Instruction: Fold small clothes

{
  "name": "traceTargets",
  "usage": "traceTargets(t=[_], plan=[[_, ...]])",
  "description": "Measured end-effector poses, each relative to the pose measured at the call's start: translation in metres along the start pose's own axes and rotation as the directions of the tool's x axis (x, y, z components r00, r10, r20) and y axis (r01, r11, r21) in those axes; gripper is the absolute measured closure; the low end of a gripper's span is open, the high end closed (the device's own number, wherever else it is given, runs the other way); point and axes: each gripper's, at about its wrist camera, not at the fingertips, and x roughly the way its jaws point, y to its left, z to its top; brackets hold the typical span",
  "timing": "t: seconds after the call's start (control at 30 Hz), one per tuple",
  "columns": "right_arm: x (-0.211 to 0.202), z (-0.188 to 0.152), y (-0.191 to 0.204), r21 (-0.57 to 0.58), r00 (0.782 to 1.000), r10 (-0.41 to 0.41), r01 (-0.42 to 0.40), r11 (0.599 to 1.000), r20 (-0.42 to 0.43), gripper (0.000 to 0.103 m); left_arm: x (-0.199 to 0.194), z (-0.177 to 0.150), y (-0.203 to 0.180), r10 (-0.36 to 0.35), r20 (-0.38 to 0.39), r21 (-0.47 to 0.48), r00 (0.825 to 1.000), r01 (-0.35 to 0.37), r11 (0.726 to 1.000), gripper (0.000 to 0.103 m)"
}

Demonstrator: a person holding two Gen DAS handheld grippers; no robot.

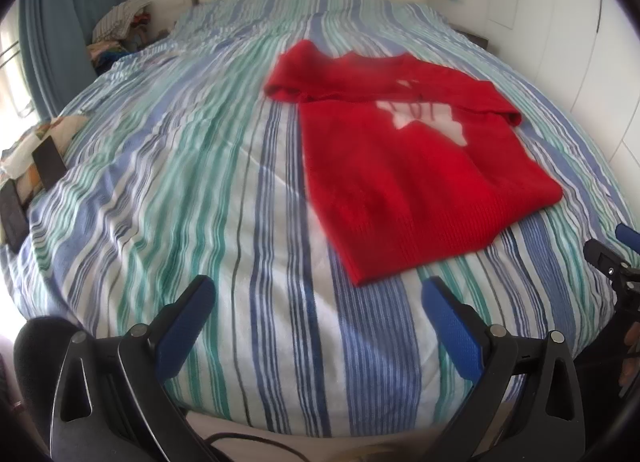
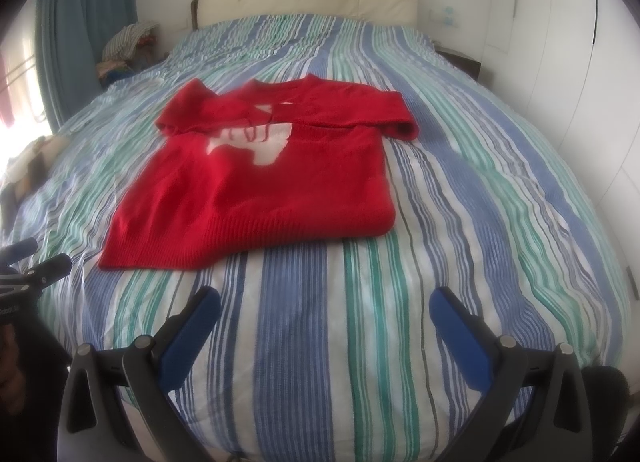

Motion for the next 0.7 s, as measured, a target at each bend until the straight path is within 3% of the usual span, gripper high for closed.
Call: traceTargets(t=[0.53,0.7], plan=[[0.001,-0.001,-0.001,0.003,1.0,-0.002,0.002,1.0,0.0,0.0,0.008,0.0,0.006,-0.018,-0.023,-0.02,1.0,0.018,1.0,0.0],[0.002,0.006,-0.012,-0.013,1.0,0.01,-0.009,1.0,0.015,0.0,0.031,0.003,0.052,-0.096,-0.081,-0.181,0.992,0.08,0.98,0.0]])
